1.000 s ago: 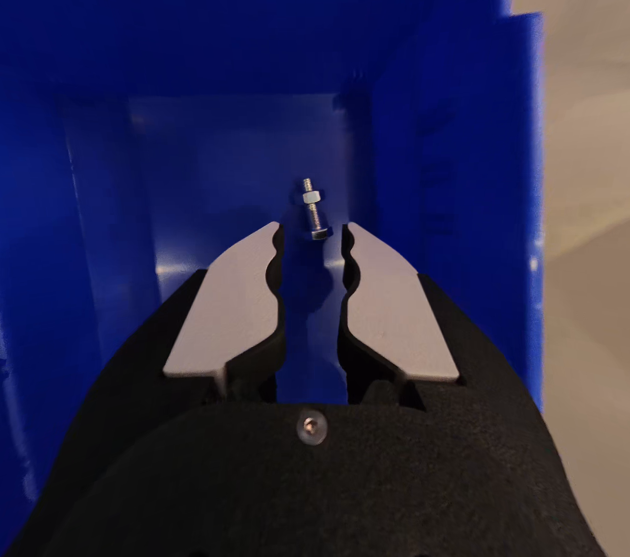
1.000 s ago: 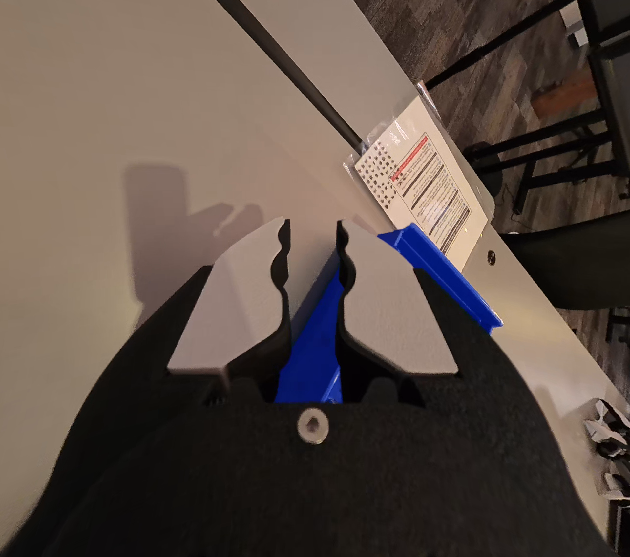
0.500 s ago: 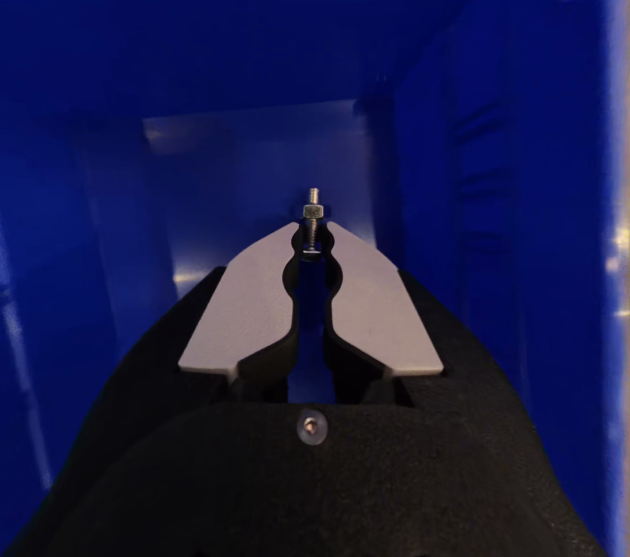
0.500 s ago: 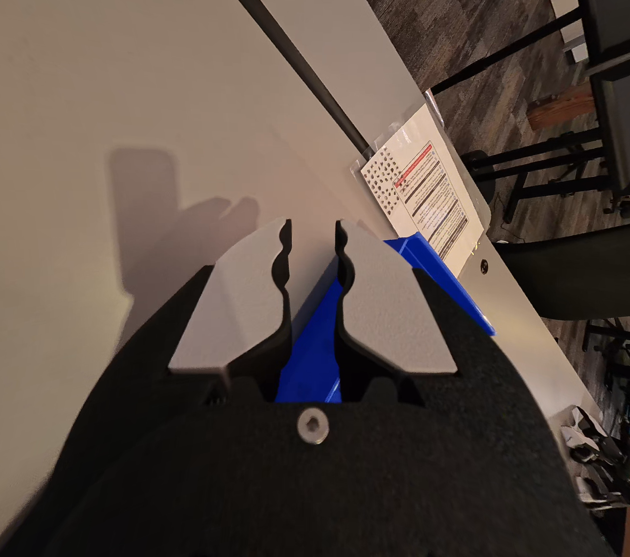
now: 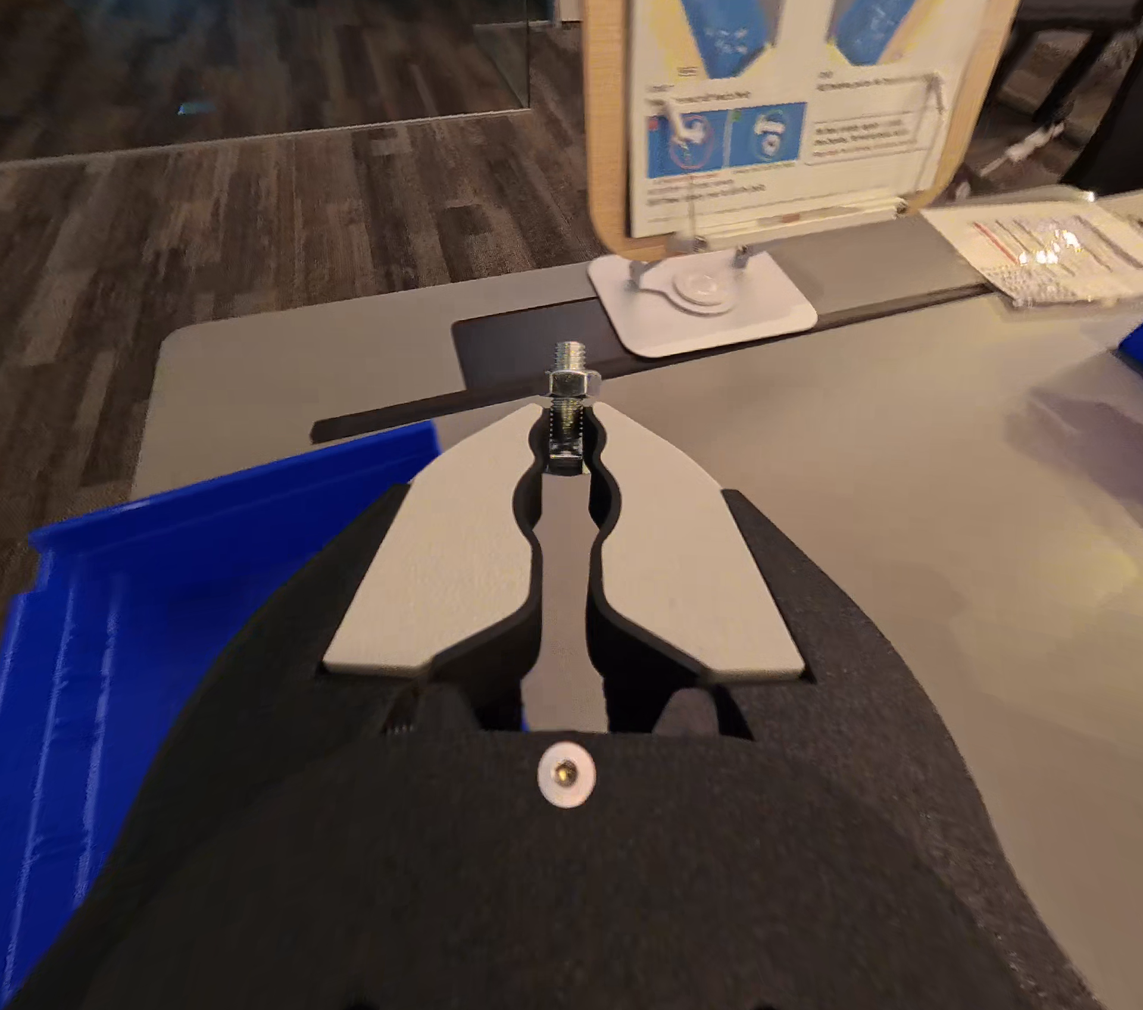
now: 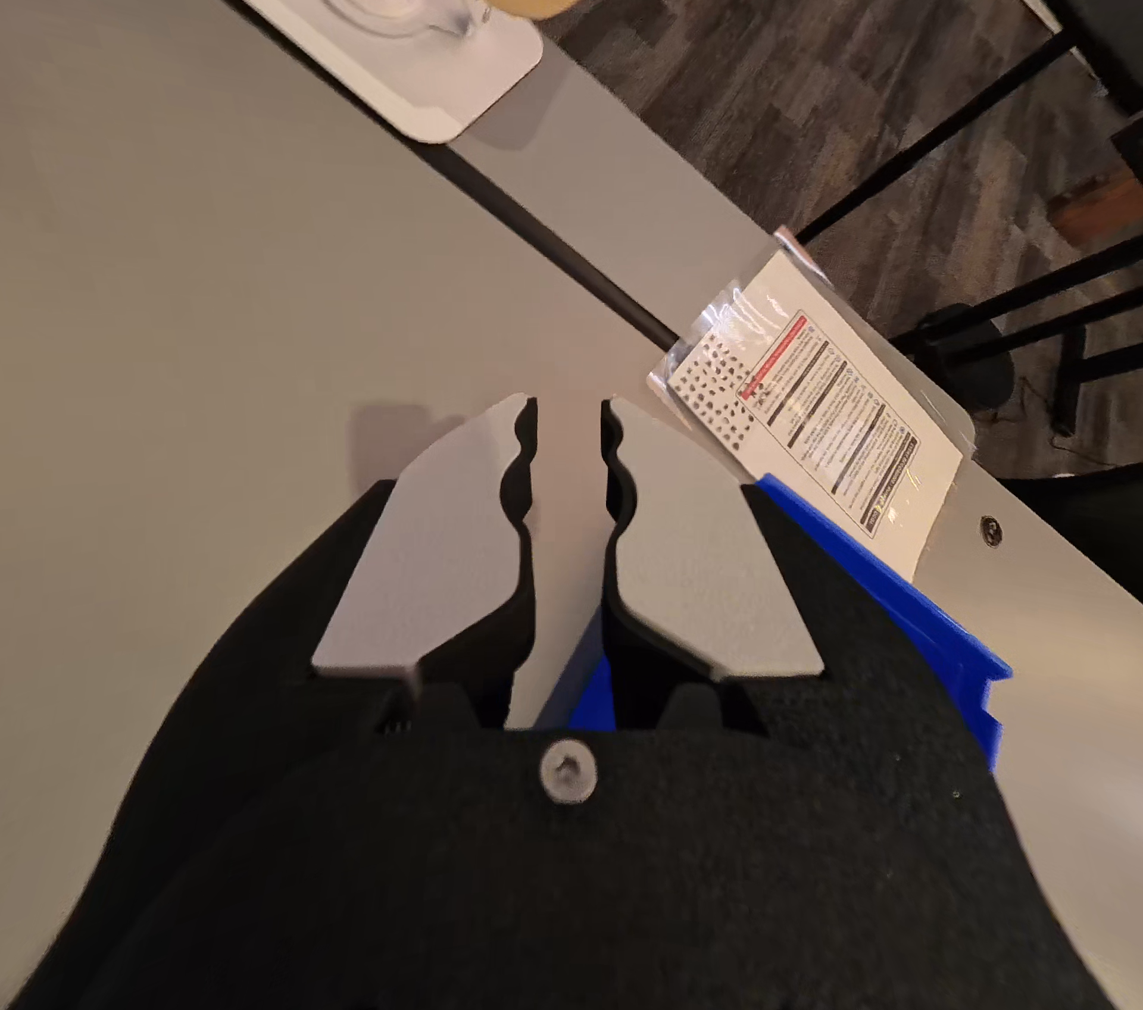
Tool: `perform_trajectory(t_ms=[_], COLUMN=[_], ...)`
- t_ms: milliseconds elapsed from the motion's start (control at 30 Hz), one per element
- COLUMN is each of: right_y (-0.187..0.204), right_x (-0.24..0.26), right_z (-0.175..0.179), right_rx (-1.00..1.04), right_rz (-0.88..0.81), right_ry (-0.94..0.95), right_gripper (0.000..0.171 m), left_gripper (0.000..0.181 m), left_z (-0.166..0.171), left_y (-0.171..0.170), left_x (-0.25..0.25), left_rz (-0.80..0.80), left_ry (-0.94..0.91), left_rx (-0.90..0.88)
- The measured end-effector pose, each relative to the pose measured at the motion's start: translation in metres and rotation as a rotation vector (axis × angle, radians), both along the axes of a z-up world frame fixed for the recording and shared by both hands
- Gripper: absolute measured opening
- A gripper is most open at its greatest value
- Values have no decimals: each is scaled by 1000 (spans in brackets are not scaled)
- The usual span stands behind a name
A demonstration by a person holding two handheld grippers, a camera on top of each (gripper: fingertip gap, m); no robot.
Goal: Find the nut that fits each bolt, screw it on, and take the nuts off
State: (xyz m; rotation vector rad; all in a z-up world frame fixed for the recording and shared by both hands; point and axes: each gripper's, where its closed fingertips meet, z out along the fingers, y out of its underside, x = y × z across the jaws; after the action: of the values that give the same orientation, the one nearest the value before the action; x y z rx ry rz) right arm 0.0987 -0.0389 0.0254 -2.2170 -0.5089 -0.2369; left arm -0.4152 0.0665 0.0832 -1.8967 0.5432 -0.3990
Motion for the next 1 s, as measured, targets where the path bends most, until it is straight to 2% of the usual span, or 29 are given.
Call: perform_trajectory(t_ms=[100,233,400,567,667,800,1000], right_y=[1,-2,-6,-6,-4,-8,-29], right_x=[3,13,26,22,2,-48,-133], right_z=[18,34,43,43,50,66,90], right_rx=[81,139,164,178,205,261,302], right_rz=[-5,-49,-109,-73,4,212,545], right_ry=[109,208,267,273,329,384,468], right_gripper=[19,19,19,19,19,19,19], left_gripper=[9,9,9,9,9,9,9], left_z=[-3,-3,0,3,9,23,24], left_y=[-11,-23,-32,-34,-42,-65,-89], left_x=[40,69,81,88,103,134,178], left_rz=[-72,-149,-198,-232,-324,-511,-658], left_ry=[69,78,70,48,-38,-199,-291], left_rx=[19,27,37,58,72,92,193])
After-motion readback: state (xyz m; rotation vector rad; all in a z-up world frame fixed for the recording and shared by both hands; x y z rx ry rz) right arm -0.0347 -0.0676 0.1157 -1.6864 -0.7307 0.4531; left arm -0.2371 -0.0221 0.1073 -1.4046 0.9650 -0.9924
